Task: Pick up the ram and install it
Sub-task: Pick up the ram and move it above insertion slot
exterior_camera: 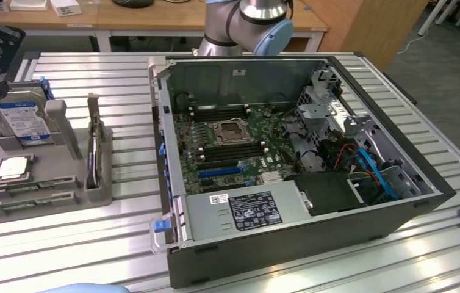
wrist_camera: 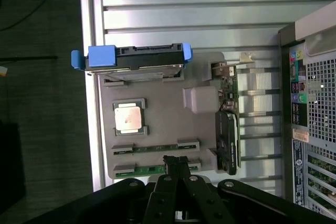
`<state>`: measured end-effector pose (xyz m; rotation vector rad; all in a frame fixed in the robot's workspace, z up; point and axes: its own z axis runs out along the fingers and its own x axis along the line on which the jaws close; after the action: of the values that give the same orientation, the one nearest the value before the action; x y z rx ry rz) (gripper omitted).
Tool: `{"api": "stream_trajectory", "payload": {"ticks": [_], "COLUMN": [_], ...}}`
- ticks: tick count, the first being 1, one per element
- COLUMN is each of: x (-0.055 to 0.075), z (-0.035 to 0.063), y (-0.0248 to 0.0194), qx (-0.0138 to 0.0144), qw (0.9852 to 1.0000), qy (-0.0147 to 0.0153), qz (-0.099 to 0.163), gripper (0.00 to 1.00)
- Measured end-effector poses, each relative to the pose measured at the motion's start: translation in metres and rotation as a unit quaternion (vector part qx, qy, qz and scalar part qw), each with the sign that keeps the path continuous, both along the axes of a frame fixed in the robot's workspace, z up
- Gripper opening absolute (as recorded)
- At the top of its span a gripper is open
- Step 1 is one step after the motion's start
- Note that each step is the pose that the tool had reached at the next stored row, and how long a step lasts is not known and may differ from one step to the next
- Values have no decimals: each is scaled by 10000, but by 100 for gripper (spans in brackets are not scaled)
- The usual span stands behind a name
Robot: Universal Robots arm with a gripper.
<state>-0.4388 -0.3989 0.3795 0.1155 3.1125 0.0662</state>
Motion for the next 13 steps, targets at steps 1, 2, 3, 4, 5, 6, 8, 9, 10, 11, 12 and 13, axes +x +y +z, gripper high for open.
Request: {"api": "stream_trajectory", "payload": {"ticks": [1,2,3,4,5,6,8,9,10,11,12,13], "x": [0,0,0,0,0,0,0,0,0,0,0,0], "z": [0,0,0,0,0,-3,-19,-30,-42,-55,-69,-84], "y": [0,0,0,0,0,0,0,0,0,0,0,0], "qx": [0,0,0,0,0,0,0,0,0,0,0,0], "qw": [10000,10000,10000,10000,10000,10000,10000,10000,10000,10000,10000,10000], "qy": [0,0,0,0,0,0,-1,-1,0,0,0,0], "qz": [0,0,0,0,0,0,0,0,0,0,0,0], "gripper": [10,10,10,10,10,10,10,10,10,10,10,10]}}
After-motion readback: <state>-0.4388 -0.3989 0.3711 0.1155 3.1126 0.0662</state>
